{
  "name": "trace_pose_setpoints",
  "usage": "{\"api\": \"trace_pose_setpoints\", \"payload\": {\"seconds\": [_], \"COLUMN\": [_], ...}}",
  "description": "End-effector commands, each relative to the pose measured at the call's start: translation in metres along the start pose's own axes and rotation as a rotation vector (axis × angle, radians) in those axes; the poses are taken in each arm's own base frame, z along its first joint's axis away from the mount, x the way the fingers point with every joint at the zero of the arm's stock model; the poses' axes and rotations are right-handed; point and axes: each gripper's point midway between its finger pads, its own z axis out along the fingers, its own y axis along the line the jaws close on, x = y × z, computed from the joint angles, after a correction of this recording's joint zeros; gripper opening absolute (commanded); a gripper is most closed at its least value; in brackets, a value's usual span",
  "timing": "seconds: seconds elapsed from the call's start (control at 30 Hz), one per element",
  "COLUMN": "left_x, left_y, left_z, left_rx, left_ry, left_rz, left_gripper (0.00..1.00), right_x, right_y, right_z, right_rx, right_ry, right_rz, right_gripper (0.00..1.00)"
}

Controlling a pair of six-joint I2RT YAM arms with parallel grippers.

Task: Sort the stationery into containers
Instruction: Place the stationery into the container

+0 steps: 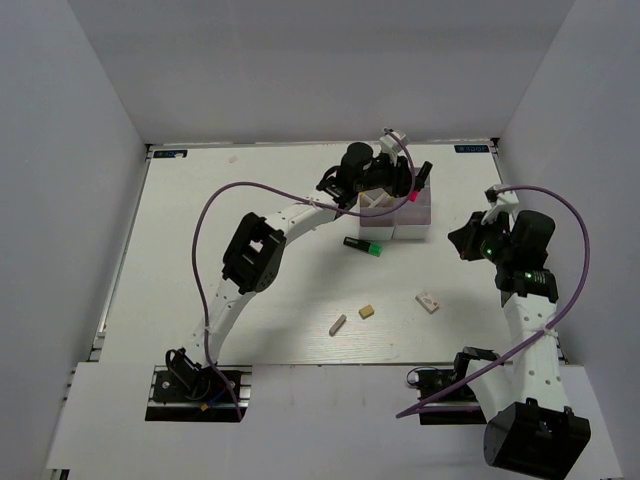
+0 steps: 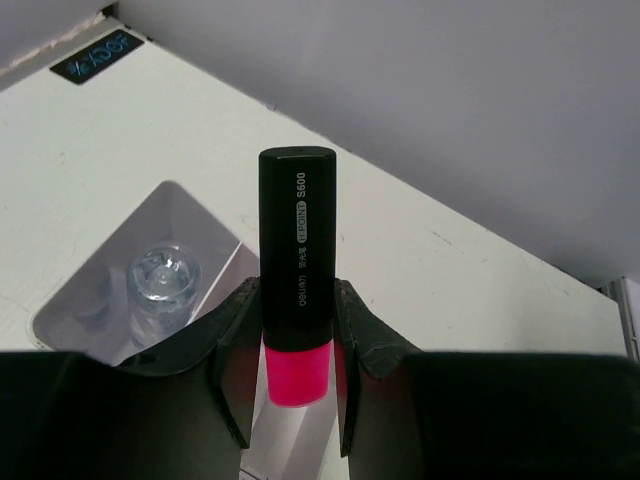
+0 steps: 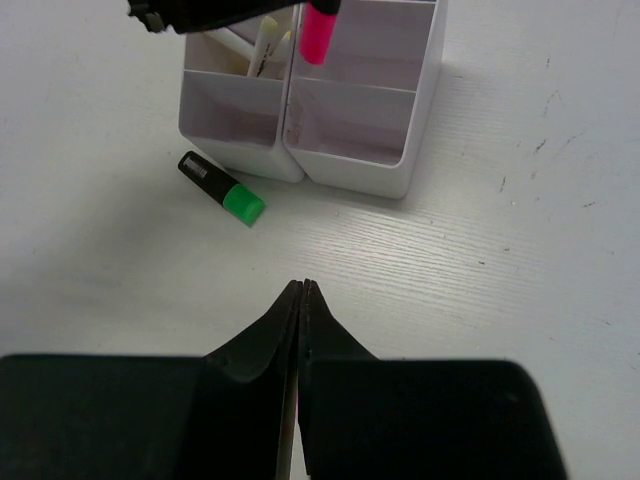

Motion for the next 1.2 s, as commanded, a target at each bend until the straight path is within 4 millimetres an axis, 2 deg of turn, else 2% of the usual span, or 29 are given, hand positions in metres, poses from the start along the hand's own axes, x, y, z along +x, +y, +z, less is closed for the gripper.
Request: {"api": "trace_pose_setpoints", "payload": {"seconds": [0.0,0.03,0.1,0.17,0.27,0.3,0.43,0.47,0.57,0.67,0.83,1.1,1.17], "left_x": [-0.022,-0.015,-0.020,-0.013,-0.013,-0.007,-0.006,-0.006,-0.006,0.000,0.000,0.004,-0.002], "left_y": [0.000,0.005,0.006,0.011,0.017,0.019,0.020,0.020,0.020,0.020,0.020,0.023,0.021], "left_z": [0.005,0.006,0.006,0.007,0.007,0.008,0.007,0.007,0.007,0.007,0.006,0.006,0.005], "left_rx": [-0.032,-0.043,-0.051,-0.068,-0.098,-0.101,-0.103,-0.103,-0.103,-0.099,-0.099,-0.110,-0.108], "left_ry": [-0.039,-0.031,-0.043,-0.029,-0.024,-0.015,-0.005,-0.005,-0.005,0.014,0.014,0.020,0.012], "left_rz": [0.031,0.026,0.040,0.043,0.055,0.050,0.054,0.054,0.064,0.055,0.064,0.061,0.065], "left_gripper": [0.00,0.00,0.02,0.06,0.09,0.11,0.24,0.31,0.38,0.39,0.48,0.52,0.52], "right_x": [-0.006,-0.004,-0.003,-0.002,-0.002,-0.003,-0.001,-0.001,0.002,0.003,0.003,0.005,0.007], "right_y": [0.003,0.004,0.003,0.005,0.004,0.004,0.004,0.004,0.004,0.003,0.003,0.003,0.003], "right_z": [-0.002,-0.002,-0.002,-0.003,-0.002,-0.002,-0.002,-0.002,-0.001,0.000,0.000,0.000,0.000], "right_rx": [-0.011,-0.022,-0.021,-0.023,-0.025,-0.026,-0.028,-0.030,-0.032,-0.032,-0.037,-0.037,-0.039], "right_ry": [-0.039,-0.036,-0.036,-0.036,-0.038,-0.039,-0.035,-0.038,-0.032,-0.030,-0.034,-0.030,-0.027], "right_rz": [-0.003,0.000,0.000,0.026,0.025,0.025,0.033,0.032,0.037,0.041,0.040,0.041,0.043], "right_gripper": [0.02,0.02,0.02,0.02,0.02,0.02,0.02,0.02,0.04,0.04,0.04,0.05,0.05]}}
